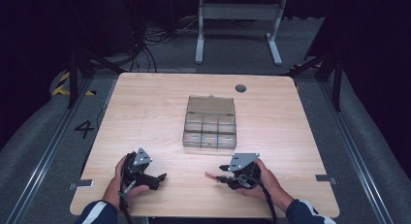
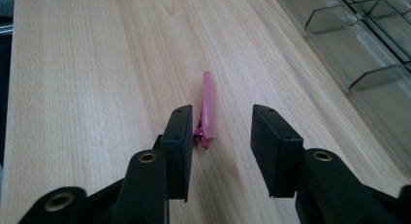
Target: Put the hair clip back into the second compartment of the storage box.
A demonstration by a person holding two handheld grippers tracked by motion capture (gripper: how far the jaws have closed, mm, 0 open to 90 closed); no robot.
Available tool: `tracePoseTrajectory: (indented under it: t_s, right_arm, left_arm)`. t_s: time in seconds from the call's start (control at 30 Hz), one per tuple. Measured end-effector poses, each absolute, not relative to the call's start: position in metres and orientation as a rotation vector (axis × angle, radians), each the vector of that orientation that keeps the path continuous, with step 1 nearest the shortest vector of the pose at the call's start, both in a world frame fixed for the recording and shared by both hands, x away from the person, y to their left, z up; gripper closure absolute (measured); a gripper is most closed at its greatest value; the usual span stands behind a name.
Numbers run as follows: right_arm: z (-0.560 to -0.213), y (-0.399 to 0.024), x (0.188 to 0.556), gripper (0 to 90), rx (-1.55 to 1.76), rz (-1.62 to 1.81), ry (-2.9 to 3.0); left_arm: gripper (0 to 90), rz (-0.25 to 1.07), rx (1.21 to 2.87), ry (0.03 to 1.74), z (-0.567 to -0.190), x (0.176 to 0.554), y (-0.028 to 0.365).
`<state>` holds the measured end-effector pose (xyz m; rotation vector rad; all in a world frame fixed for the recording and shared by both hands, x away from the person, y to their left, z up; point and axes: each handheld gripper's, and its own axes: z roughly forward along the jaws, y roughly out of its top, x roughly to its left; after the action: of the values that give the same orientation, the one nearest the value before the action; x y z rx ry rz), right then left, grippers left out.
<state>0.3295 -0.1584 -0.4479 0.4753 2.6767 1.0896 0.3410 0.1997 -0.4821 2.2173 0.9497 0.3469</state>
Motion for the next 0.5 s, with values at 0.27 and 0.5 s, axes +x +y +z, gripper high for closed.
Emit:
tracePoseTrajectory:
  t_s: [0.27,0.5]
  right_arm:
    - [-0.453,-0.147,0.331,63.0,0.459,1.081,2.695]
    - [-0.458,-0.139,0.334,65.2,0.453,1.049,2.695]
  left_arm:
    - [0.6,0.346,2.214,0.952,-0.482,0.341,0.199]
    - [0.6,0.347,2.218,0.949,-0.482,0.341,0.200]
